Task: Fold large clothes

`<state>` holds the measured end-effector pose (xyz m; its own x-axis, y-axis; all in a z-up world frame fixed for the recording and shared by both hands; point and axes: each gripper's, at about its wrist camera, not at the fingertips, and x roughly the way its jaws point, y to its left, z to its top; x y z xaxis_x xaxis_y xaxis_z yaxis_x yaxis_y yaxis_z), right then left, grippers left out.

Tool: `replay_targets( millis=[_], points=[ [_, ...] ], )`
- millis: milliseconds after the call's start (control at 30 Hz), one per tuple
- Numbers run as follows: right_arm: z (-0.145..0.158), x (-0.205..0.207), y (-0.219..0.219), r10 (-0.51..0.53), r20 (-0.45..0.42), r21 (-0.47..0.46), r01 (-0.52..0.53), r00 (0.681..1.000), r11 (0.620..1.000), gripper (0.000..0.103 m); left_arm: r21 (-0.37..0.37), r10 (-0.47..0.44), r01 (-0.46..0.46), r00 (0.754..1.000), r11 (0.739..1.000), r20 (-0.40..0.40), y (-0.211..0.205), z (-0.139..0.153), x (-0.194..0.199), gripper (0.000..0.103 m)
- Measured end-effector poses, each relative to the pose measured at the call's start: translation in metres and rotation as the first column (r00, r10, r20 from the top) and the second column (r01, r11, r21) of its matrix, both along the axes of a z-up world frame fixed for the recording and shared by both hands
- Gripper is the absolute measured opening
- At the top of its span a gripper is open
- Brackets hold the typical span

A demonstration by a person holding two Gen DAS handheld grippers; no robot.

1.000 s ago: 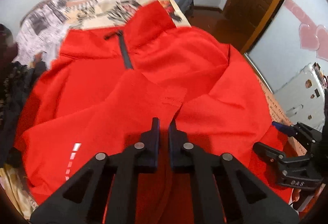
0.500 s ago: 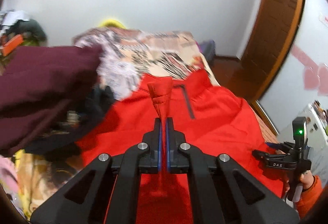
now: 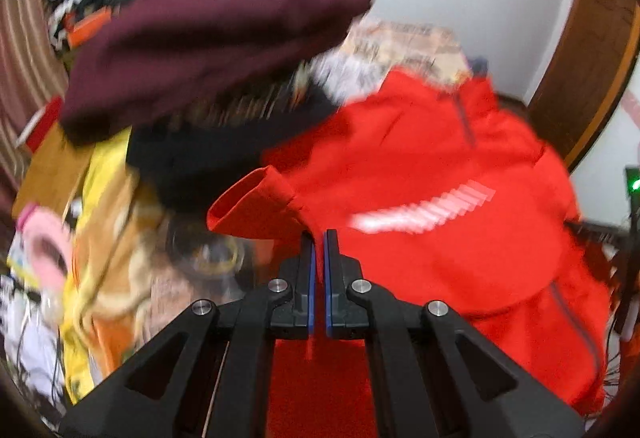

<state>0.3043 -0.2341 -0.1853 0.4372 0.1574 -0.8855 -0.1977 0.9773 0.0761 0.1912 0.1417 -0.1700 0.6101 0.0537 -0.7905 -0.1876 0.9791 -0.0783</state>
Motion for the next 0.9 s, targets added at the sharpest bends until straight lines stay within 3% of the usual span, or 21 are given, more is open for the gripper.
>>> replay_targets(
  millis=[167, 300, 433, 733, 900],
  points=[
    [0.0, -0.001, 0.001, -0.003, 0.005, -0.013, 0.003, 1.0, 1.0, 0.071, -0.056, 0.01, -0.016, 0.994, 0.998, -0.105, 0.014, -0.037, -0.021, 0.004],
    [0.001, -0.001, 0.003, -0.009, 0.007, -0.019, 0.009, 1.0, 1.0, 0.071, -0.053, 0.004, -0.013, 0.986, 0.998, -0.168, 0.012, -0.062, -0.033, 0.012],
    [0.004, -0.001, 0.005, 0.0, 0.012, -0.04, 0.001, 1.0, 0.999, 0.071, -0.022, 0.012, -0.017, 0.976, 1.0, -0.217, 0.006, -0.072, -0.035, 0.029],
    [0.027, -0.001, 0.01, 0.04, 0.084, -0.102, -0.031, 0.996, 0.994, 0.071, 0.074, 0.016, -0.008, 0.995, 0.997, -0.102, 0.002, -0.027, -0.032, 0.045],
    [0.051, 0.004, 0.011, 0.053, 0.14, -0.086, -0.042, 0.989, 0.995, 0.071, 0.119, -0.043, 0.045, 0.999, 0.992, -0.019, -0.012, 0.008, 0.0, 0.046]
  ],
)
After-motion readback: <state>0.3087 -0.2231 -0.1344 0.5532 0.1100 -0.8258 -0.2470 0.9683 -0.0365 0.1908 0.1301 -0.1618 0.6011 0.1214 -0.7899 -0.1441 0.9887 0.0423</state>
